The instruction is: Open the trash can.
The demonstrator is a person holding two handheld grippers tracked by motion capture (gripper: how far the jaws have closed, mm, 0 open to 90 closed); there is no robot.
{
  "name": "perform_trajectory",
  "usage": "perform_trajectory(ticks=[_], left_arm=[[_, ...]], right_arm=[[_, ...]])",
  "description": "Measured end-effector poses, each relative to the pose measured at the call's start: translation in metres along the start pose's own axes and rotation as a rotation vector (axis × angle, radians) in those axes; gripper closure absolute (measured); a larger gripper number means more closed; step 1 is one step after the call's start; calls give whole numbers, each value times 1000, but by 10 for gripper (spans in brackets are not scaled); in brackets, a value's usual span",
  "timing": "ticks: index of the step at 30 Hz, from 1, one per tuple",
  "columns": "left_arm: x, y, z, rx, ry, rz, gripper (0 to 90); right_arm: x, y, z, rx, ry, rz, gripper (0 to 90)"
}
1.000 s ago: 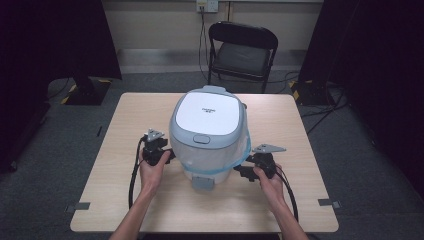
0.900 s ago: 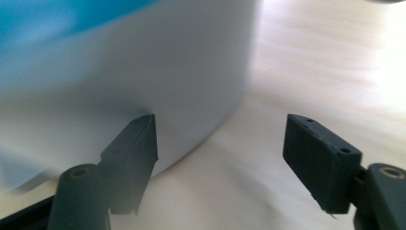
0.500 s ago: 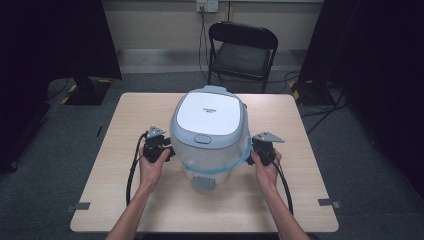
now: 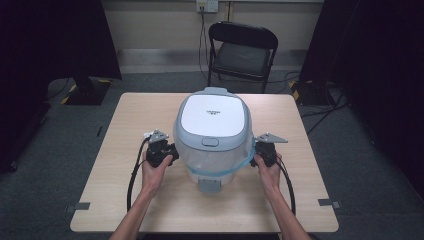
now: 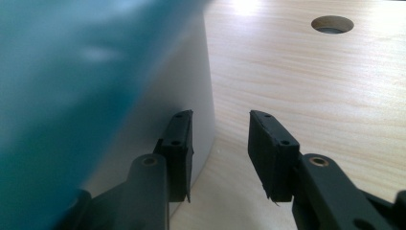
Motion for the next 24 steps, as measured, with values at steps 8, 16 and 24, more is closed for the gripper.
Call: perform_trajectory(ticks=[8,16,24], left_arm=[[9,8,9,-8,-24,9,671],[14,13,13,-39,-53,16,676],[14,15,13,-43,-61,14,732]], right_arm=[[-4,14,8,-25,29,-40,609],[-8,29,18,-57,61,-111,624],[-17,35,20,-58,76,-106,710]])
Point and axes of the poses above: each handheld gripper's, and its own axes: y roughly backward along the jaws, z roughly out of its underside, x roughly to its right, the point moved 3 cm from there along -y, roughly forward along the jaws, and after that the axes turned 6 degrees about z, right-handed, at the moved point
